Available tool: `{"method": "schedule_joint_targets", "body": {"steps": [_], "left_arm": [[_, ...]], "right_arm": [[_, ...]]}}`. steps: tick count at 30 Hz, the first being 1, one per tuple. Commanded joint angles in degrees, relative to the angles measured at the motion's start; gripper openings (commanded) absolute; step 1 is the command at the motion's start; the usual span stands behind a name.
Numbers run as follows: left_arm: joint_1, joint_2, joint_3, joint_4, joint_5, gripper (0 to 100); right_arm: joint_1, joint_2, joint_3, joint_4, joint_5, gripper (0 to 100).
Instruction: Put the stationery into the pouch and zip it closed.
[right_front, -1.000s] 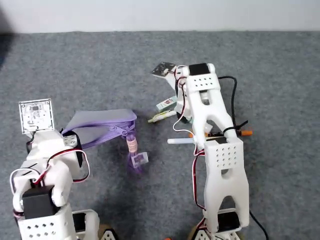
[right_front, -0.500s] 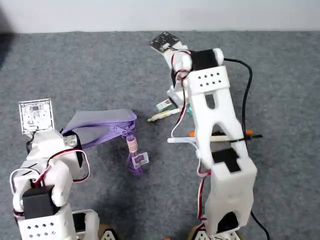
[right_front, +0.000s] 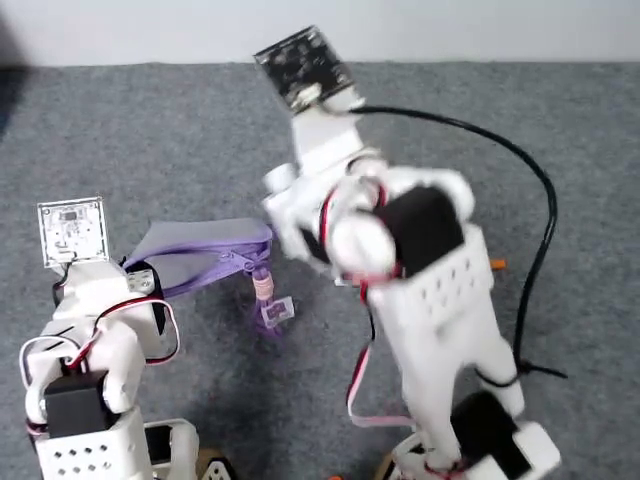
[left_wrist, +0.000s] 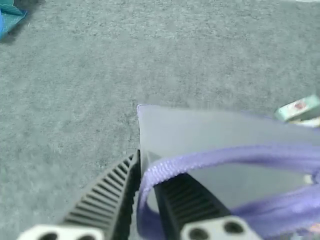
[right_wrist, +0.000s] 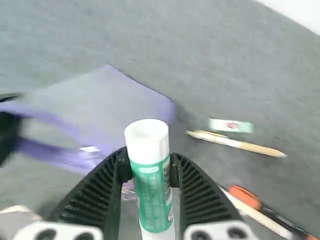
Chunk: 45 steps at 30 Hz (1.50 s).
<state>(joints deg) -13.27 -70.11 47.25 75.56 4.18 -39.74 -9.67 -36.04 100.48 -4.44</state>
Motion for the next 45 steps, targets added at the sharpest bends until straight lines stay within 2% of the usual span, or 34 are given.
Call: {"method": "schedule_joint_targets", "body": {"steps": [1, 10, 21, 33, 38, 45], "left_arm": [[-0.4, 2.0, -6.8, -0.4, 0.4, 1], [-0.4, 17.5, -16.5, 2.8, 2.2, 1], [-0.4, 19.6, -16.6, 3.3, 4.3, 1], [-0.6, 19.6, -16.5, 4.1, 4.7, 1], [-0.5, 19.6, -16.5, 4.1, 4.7, 1], [-0.4, 19.6, -16.5, 4.7, 4.7, 1]], "right_arm": [[-4.4, -4.5, -0.4, -1.8, -5.0, 0.8], [-9.9, -4.6, 2.5, -22.0, -6.2, 0.8], [-9.9, -4.9, 22.9, -50.0, -5.9, 0.8], [-9.8, -4.9, 41.5, -67.2, -5.9, 0.8], [-9.9, -4.9, 45.3, -78.5, -5.9, 0.8], [-10.2, -4.4, 46.9, -83.9, -5.9, 0.8]]}}
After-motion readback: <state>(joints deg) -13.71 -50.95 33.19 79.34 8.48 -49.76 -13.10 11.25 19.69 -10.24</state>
